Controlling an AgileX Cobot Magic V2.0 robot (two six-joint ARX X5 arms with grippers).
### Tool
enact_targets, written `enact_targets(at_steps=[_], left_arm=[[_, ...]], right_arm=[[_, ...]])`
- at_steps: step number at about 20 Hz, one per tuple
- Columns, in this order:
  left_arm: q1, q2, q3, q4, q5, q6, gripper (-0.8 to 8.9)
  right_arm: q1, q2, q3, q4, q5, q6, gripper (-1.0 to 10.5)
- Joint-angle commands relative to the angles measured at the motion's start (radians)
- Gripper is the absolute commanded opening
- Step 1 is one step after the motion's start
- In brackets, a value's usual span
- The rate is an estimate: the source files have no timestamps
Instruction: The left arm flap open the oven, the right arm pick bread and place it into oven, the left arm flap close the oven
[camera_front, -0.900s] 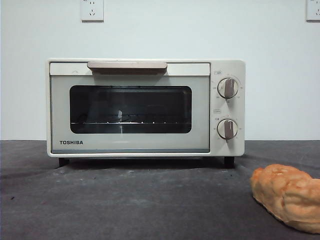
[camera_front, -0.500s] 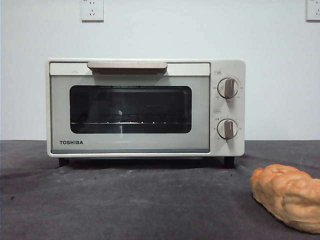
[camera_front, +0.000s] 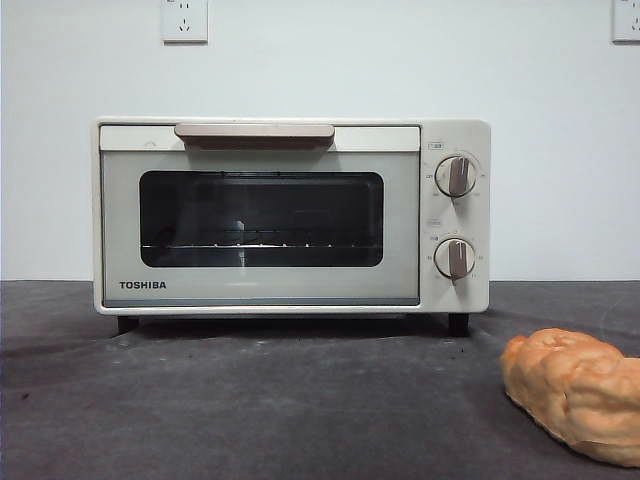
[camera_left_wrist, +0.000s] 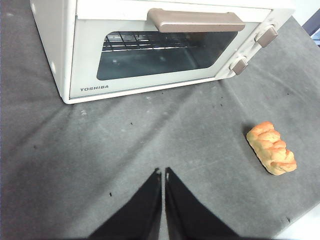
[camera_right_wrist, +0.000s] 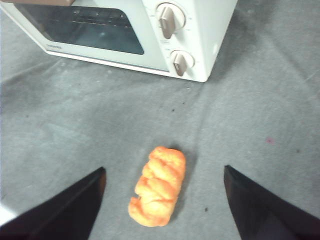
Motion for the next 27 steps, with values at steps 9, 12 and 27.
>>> enact_targets(at_steps=[9,12,27], left_arm=[[-0.001,0.005,0.023,0.008,0.006,0.019,0.17],[-0.001,0.005,0.023,0.008,0.006,0.020,0.17],[-0.001,0.005,0.023,0.006,0.006,0.019,0.17]], right_arm=[[0.208,0.027,-0.252,0.296,0.023,0.282,3.9],[0.323,0.079,-0.352,0.418,0.157,0.347,3.9],[0.613,0.510,-0.380,0.642,0.559,0.417,3.9]])
